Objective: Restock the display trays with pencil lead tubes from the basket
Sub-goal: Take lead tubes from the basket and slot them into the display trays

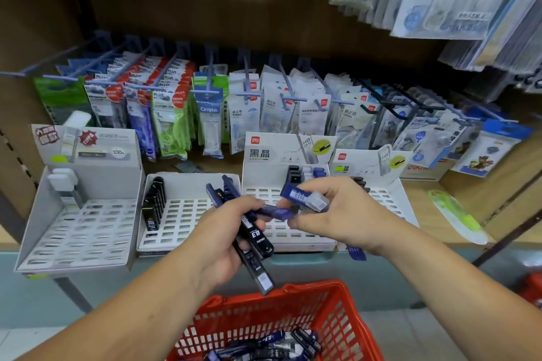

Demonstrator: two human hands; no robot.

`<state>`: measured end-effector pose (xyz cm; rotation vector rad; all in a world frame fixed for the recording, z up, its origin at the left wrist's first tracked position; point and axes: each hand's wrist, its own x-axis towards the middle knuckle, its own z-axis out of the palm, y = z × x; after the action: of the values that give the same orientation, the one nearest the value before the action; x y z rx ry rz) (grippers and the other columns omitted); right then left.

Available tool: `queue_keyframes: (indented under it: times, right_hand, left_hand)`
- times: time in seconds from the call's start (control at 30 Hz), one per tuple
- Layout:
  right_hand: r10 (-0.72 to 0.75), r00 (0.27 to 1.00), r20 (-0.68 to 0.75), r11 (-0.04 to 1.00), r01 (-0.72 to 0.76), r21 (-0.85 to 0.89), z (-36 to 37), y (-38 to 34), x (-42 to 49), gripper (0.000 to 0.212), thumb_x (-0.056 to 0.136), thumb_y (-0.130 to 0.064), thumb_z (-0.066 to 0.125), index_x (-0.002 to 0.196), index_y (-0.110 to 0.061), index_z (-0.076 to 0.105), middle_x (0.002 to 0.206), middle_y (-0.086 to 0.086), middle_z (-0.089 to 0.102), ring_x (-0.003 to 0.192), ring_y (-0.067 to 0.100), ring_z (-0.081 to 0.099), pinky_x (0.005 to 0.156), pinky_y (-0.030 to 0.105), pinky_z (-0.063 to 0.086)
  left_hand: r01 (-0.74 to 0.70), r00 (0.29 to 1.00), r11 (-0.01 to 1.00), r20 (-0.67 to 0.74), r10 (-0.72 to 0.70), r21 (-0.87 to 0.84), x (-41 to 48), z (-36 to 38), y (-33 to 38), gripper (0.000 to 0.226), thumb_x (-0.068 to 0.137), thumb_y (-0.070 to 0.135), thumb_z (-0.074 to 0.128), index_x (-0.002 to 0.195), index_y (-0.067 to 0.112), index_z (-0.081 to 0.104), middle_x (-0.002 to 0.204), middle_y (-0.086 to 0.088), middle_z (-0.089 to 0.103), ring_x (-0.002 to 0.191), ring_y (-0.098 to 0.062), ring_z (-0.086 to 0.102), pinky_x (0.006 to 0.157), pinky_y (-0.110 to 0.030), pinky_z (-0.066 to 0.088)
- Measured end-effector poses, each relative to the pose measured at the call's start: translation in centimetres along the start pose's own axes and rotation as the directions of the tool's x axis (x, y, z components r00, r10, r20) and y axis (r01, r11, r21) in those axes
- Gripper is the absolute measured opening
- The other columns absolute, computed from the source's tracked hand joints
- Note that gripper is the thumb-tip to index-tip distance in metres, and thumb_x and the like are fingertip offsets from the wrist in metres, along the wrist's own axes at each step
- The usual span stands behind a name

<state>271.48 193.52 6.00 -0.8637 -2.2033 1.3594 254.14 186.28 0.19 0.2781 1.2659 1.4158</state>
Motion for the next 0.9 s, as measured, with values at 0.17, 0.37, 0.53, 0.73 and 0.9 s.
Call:
queue_keyframes:
  times: [0.17, 0.37, 0.53, 0.73, 0.9]
  right_hand:
    - [-0.035, 0.999, 0.009, 0.999, 0.035, -0.003, 1.0, -0.8, 0.5, 0.016, 0.082, -0.001, 0.082, 0.09, -0.014, 0.079, 0.075, -0.011, 0.075, 0.069, -0.004, 0.065, 0.067, 0.011, 0.048]
    - [0.05, 0.92, -0.388, 0.997, -0.067, -0.032, 0.7, 0.6, 2.8, 0.007, 0.087, -0.021, 0.081, 0.081, -0.019, 0.077, 0.066, 0.008, 0.068, 0.058, 0.011, 0.051, 0.055, 0.023, 0.041]
    - [0.087, 0.885, -0.457, 0.996, -0.083, 0.029, 0.1, 0.9, 5.5, 0.012, 0.091, -0.017, 0.077, 0.08, -0.019, 0.074, 0.057, -0.013, 0.062, 0.049, 0.0, 0.049, 0.048, 0.009, 0.038]
    - [0.02, 0.915, -0.404, 0.921, -0.174, -0.348, -0.4, 2.2, 9.8, 0.009, 0.088, -0.024, 0.08, 0.082, -0.019, 0.075, 0.068, 0.003, 0.066, 0.061, 0.017, 0.053, 0.062, 0.029, 0.041]
    - [0.011, 0.924, -0.383, 0.794, -0.241, -0.558, -1.1, 3.0, 11.3, 0.014, 0.085, -0.031, 0.081, 0.076, -0.028, 0.071, 0.069, -0.001, 0.065, 0.068, 0.023, 0.057, 0.062, 0.032, 0.046]
  left_hand:
    - [-0.082, 0.995, 0.991, -0.048, 0.088, 0.109, -0.1, -0.4, 0.2, 0.02, 0.093, 0.015, 0.07, 0.104, -0.001, 0.074, 0.071, -0.009, 0.071, 0.048, -0.012, 0.057, 0.04, -0.021, 0.028]
    - [-0.089, 0.994, 0.984, -0.042, 0.097, 0.156, -0.5, -0.8, -0.1, 0.019, 0.093, 0.017, 0.073, 0.106, 0.004, 0.068, 0.066, -0.007, 0.067, 0.046, -0.014, 0.056, 0.039, -0.021, 0.032]
    - [-0.086, 0.993, 0.99, -0.067, 0.094, 0.115, -0.2, -1.5, 0.1, 0.02, 0.093, 0.012, 0.072, 0.11, 0.001, 0.067, 0.066, -0.007, 0.063, 0.043, -0.015, 0.053, 0.035, -0.017, 0.032]
    - [-0.098, 0.991, 0.988, -0.077, 0.107, 0.119, 0.7, -2.7, 0.2, 0.026, 0.091, 0.016, 0.075, 0.112, 0.003, 0.068, 0.073, -0.009, 0.067, 0.05, -0.018, 0.055, 0.035, -0.018, 0.035]
    - [-0.101, 0.991, 0.985, -0.068, 0.112, 0.136, 1.6, -3.7, -0.2, 0.018, 0.091, 0.016, 0.075, 0.105, 0.007, 0.07, 0.07, -0.005, 0.067, 0.051, -0.018, 0.055, 0.037, -0.019, 0.032]
